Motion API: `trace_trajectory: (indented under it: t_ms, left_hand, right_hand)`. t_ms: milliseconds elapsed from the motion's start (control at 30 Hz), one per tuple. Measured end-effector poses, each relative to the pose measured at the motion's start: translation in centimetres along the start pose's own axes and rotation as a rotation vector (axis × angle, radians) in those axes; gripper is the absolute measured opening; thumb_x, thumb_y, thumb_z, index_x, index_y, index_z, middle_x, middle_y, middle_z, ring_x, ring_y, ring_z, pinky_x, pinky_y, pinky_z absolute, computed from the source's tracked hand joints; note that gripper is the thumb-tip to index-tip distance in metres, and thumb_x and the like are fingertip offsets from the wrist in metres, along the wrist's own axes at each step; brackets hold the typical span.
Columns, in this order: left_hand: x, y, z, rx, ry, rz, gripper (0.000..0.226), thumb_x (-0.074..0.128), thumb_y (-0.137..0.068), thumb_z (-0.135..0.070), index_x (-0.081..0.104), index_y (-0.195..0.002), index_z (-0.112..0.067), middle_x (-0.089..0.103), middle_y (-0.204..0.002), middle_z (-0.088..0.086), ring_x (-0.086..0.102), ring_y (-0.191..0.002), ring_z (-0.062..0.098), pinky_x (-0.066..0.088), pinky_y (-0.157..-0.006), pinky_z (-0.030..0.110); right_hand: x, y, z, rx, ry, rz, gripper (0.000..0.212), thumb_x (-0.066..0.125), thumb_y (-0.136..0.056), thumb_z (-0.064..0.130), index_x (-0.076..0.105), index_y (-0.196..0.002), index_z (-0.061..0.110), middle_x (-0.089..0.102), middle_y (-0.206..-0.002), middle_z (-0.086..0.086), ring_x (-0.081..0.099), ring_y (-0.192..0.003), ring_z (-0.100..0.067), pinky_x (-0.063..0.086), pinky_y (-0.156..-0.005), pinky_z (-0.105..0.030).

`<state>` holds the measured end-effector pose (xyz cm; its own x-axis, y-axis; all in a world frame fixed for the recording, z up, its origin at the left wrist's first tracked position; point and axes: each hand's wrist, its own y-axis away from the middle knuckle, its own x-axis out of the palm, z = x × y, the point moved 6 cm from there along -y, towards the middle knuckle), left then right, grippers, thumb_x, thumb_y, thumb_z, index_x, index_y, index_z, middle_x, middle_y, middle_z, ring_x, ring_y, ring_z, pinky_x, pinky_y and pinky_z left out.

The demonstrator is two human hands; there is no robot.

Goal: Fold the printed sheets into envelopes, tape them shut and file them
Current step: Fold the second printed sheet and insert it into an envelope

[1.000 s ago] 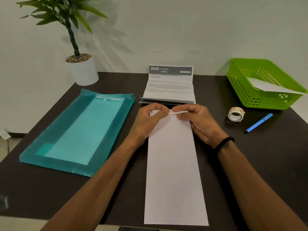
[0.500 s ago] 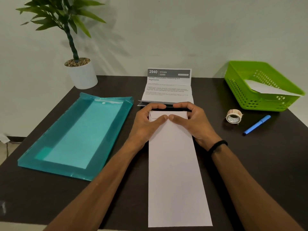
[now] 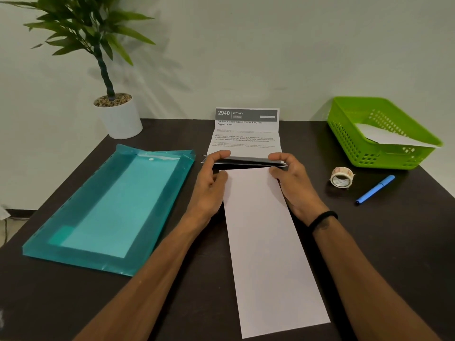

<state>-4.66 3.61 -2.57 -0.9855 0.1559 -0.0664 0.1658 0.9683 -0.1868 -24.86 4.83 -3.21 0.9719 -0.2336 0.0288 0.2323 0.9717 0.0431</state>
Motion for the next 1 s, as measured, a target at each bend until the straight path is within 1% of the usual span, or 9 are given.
trace_trajectory:
  t_ms: [100,167,267,333,400,633,833,900,1000]
  left_hand:
    - [-0.1,0.3,-0.1,0.018,-0.043,0.007,0.046,0.039,-0.108,-0.006,0.05,-0.139,-0.039,0.055,-0.135,-0.021,0.064,-0.107,0.0,0.057,-0.083,0.019]
    - [0.0,0.4,-0.2,0.03,-0.091,0.018,0.046,0.04,-0.108,-0.009,0.047,-0.141,-0.04,0.053,-0.135,-0.025,0.062,-0.106,-0.001,0.056,-0.084,0.018]
    - [0.4,0.4,-0.2,0.049,-0.132,0.048,0.038,0.048,-0.109,-0.019,0.049,-0.141,-0.039,0.054,-0.142,-0.016,0.063,-0.111,0.006,0.06,-0.09,0.029]
    - [0.6,0.3,-0.2,0.062,-0.148,0.066,0.035,0.061,-0.104,-0.028,0.053,-0.137,-0.037,0.06,-0.138,-0.01,0.068,-0.108,0.015,0.063,-0.085,0.042]
    - [0.6,0.3,-0.1,0.065,-0.155,0.058,0.039,0.068,-0.1,-0.028,0.055,-0.136,-0.036,0.064,-0.134,-0.009,0.071,-0.106,0.016,0.064,-0.081,0.043]
    - [0.5,0.3,-0.1,0.104,-0.229,0.048,0.036,0.055,-0.107,-0.023,0.053,-0.14,-0.037,0.061,-0.134,-0.011,0.069,-0.097,0.017,0.062,-0.076,0.035]
    - [0.4,0.7,-0.6,0.083,-0.204,0.04,0.036,0.04,-0.111,-0.012,0.049,-0.141,-0.031,0.045,-0.129,-0.037,0.051,-0.111,-0.022,0.047,-0.084,0.004]
    - [0.3,0.7,-0.6,0.064,-0.186,0.029,0.037,0.037,-0.111,-0.01,0.049,-0.138,-0.031,0.044,-0.129,-0.038,0.049,-0.111,-0.024,0.045,-0.084,0.002]
    - [0.2,0.6,-0.3,0.044,-0.131,-0.006,0.031,0.043,-0.111,-0.02,0.049,-0.137,-0.036,0.05,-0.133,-0.027,0.054,-0.112,-0.017,0.05,-0.085,0.008]
  right_hand:
    - [-0.1,-0.1,-0.1,0.011,0.007,-0.026,0.032,0.05,-0.103,0.006,0.065,-0.115,0.032,0.067,-0.133,-0.004,0.068,-0.119,-0.029,0.053,-0.107,-0.052]
    - [0.0,0.1,0.1,0.003,0.015,-0.041,0.021,0.056,-0.104,0.015,0.067,-0.114,0.029,0.068,-0.129,-0.003,0.069,-0.114,-0.025,0.058,-0.099,-0.042]
    - [0.2,0.4,0.6,-0.089,0.1,-0.046,0.016,0.075,-0.096,0.03,0.069,-0.109,0.023,0.073,-0.115,0.004,0.071,-0.102,-0.016,0.059,-0.083,-0.026]
    - [0.5,0.6,0.7,-0.132,0.142,-0.014,0.024,0.084,-0.088,0.028,0.071,-0.107,0.021,0.076,-0.11,0.002,0.074,-0.1,-0.018,0.062,-0.084,-0.033]
    - [0.8,0.9,0.6,-0.133,0.153,0.007,0.023,0.087,-0.085,0.024,0.073,-0.103,0.019,0.078,-0.108,-0.001,0.076,-0.1,-0.021,0.063,-0.088,-0.043]
    - [0.7,0.7,0.5,-0.082,0.111,0.005,0.004,0.074,-0.095,0.015,0.077,-0.097,0.015,0.077,-0.108,-0.001,0.075,-0.1,-0.024,0.062,-0.094,-0.046]
    - [0.5,0.2,0.1,-0.052,0.055,-0.003,0.029,0.051,-0.102,0.006,0.077,-0.103,0.018,0.075,-0.117,0.007,0.07,-0.112,-0.02,0.058,-0.09,-0.031]
    - [0.5,0.2,0.2,-0.056,0.042,-0.012,0.033,0.046,-0.101,0.004,0.077,-0.103,0.018,0.074,-0.117,0.008,0.07,-0.112,-0.019,0.055,-0.084,-0.026]
    - [0.6,0.3,0.3,-0.067,0.048,-0.013,0.034,0.045,-0.101,0.005,0.076,-0.105,0.017,0.075,-0.115,0.007,0.07,-0.11,-0.02,0.057,-0.088,-0.03]
